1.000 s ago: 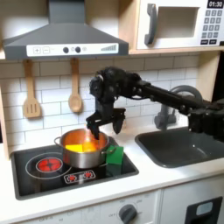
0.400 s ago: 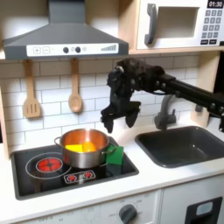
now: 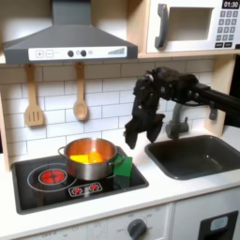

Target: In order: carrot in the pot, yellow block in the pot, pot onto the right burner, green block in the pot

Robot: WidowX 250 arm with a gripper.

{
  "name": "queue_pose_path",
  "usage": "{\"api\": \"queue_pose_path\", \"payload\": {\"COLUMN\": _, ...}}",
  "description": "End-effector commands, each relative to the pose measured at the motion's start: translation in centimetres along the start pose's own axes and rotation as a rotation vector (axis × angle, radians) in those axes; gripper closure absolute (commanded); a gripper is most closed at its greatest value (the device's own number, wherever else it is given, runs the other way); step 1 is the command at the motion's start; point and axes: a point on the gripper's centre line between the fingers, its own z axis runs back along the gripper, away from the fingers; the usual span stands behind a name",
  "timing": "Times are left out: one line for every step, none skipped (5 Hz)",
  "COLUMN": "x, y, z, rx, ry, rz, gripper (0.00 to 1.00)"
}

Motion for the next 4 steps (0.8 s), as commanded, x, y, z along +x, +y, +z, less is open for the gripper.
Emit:
{"api": "queue_pose_path", "payload": {"x": -2.1, "y": -0.6, "z": -1.1, "rx": 0.051, "ry": -0.025, "rz": 0.037, "gripper": 0.0}}
{"api": "queue_pose_path", "payload": {"x": -1.8, "y": -0.1, "z": -1.9, "rx": 0.091, "ry": -0.05, "rz": 0.079, "gripper": 0.0}}
{"api": "queue_pose_path", "payload": {"x": -1.3, "y": 0.7, "z": -1.6, "rx": 0.082, "ry": -0.04, "rz": 0.117, "gripper": 0.0}}
{"api": "queue_pose_path", "payload": {"x": -1.7, "y": 0.2, "z": -1.8, "rx": 0.094, "ry": -0.037, "rz": 0.088, "gripper": 0.0}}
